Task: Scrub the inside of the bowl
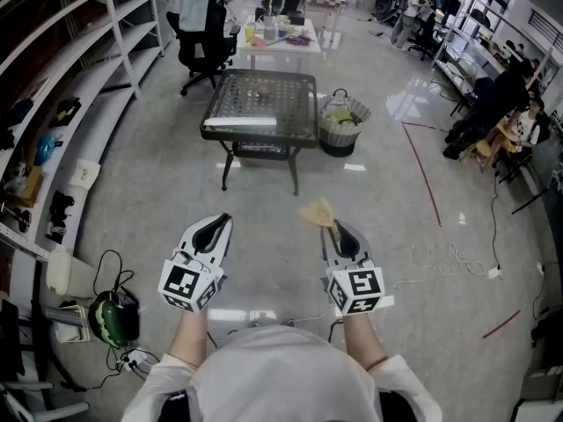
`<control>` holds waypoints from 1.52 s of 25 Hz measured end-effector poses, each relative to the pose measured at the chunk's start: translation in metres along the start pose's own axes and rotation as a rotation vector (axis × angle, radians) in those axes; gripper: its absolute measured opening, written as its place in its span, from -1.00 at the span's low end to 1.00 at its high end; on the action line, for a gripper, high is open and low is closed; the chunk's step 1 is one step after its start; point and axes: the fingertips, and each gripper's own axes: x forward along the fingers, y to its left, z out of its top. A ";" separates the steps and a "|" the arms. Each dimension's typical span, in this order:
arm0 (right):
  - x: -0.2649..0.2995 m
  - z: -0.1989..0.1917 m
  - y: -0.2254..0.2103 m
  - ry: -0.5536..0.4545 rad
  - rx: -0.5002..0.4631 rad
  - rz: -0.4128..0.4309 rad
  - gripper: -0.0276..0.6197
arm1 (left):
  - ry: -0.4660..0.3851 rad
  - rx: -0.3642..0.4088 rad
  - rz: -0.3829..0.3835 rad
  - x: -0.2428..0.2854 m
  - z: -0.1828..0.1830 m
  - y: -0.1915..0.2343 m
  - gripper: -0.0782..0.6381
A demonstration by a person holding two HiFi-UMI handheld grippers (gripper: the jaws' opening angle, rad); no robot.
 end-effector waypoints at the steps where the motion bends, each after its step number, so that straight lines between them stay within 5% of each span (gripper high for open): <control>1: 0.001 0.001 0.002 0.000 -0.001 -0.003 -0.64 | 0.001 0.004 -0.004 -0.001 0.000 0.002 -0.66; 18: 0.019 -0.012 0.011 0.000 0.062 -0.021 -0.64 | 0.024 -0.038 -0.019 -0.009 -0.025 0.027 -0.65; 38: 0.165 -0.005 -0.074 0.002 0.046 0.072 -0.64 | 0.021 -0.021 0.035 0.132 -0.032 0.095 -0.65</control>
